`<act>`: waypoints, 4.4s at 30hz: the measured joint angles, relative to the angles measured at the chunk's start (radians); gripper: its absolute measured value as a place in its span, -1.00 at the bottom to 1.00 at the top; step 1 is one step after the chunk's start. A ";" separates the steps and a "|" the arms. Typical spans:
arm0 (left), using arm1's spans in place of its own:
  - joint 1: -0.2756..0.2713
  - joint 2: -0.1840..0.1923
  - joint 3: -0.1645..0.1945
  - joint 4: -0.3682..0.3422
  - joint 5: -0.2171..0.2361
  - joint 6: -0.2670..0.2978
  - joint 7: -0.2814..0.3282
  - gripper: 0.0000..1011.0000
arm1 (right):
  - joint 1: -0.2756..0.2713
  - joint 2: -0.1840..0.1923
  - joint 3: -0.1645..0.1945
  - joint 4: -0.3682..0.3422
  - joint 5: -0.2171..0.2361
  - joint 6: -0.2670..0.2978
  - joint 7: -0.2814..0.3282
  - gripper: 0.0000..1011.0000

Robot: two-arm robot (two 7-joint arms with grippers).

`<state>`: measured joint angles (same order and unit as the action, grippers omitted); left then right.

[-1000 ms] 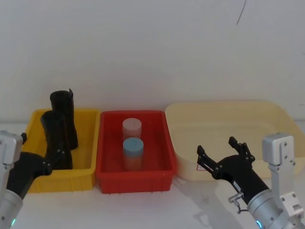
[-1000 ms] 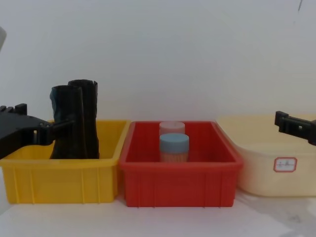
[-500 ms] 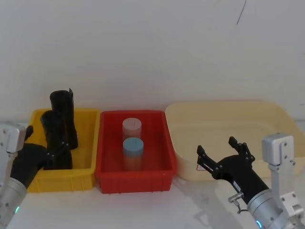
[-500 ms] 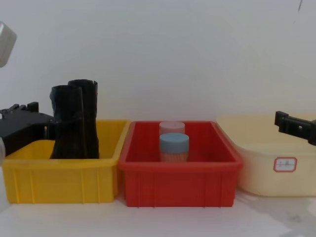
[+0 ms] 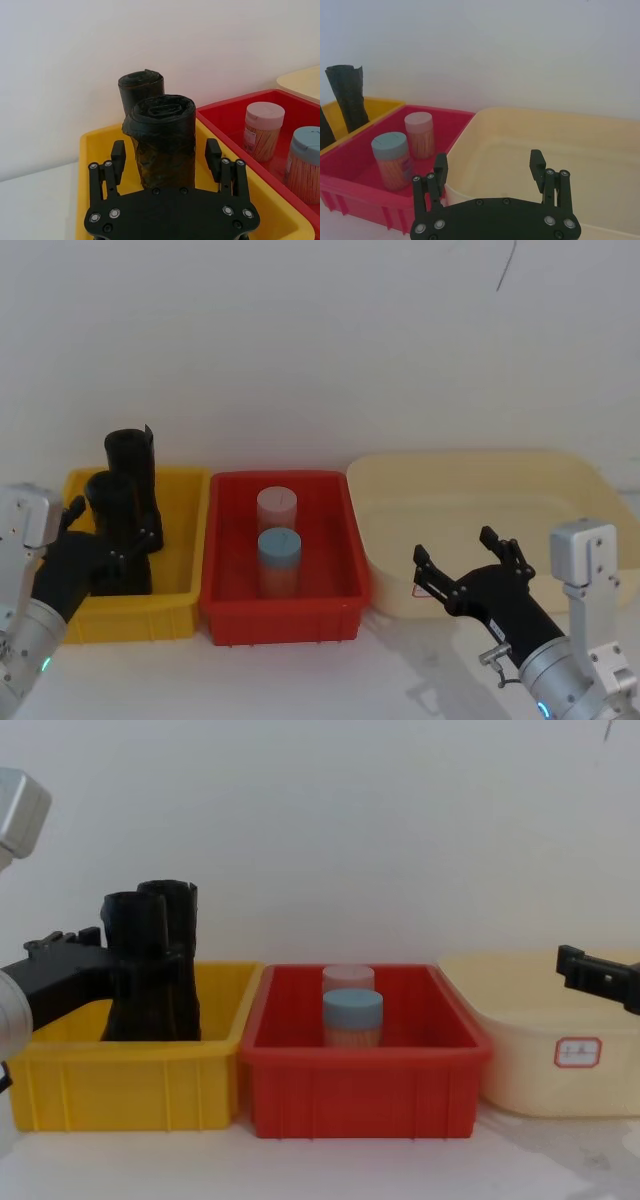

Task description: Pick up the garbage bag with the one hand and transfer it to the other hand.

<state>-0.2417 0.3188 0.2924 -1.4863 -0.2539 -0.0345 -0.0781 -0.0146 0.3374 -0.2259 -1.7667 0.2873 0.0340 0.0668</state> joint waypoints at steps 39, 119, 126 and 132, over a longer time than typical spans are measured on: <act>-0.069 -0.025 0.013 0.016 0.053 -0.007 -0.067 -0.10 | 0.000 0.000 0.000 0.000 0.000 0.000 0.000 0.98; -0.463 -0.291 0.270 0.347 -0.145 -0.170 -0.587 -0.10 | 0.008 -0.032 0.014 0.010 -0.035 -0.024 0.026 0.98; -0.462 -0.293 0.271 0.352 -0.150 -0.173 -0.587 -0.10 | 0.022 -0.038 0.009 0.027 -0.056 -0.052 0.030 0.98; -0.461 -0.294 0.272 0.355 -0.152 -0.175 -0.587 -0.10 | 0.040 -0.044 0.001 0.044 -0.076 -0.077 0.039 0.98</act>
<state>-0.7032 0.0251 0.5640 -1.1313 -0.4056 -0.2093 -0.6654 0.0249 0.2931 -0.2253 -1.7227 0.2113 -0.0433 0.1060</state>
